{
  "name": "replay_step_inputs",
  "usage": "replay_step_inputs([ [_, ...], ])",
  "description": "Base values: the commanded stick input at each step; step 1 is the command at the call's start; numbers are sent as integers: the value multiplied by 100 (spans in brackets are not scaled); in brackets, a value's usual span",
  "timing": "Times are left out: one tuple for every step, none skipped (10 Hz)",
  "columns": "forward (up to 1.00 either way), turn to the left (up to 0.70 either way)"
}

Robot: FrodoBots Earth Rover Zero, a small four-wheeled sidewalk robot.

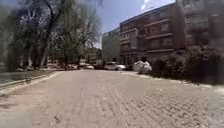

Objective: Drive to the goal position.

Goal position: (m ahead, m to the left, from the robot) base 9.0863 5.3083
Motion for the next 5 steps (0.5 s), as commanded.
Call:
replay_step_inputs([
  [85, 0],
  [85, 0],
  [85, 0],
  [85, 0],
  [85, 0],
])
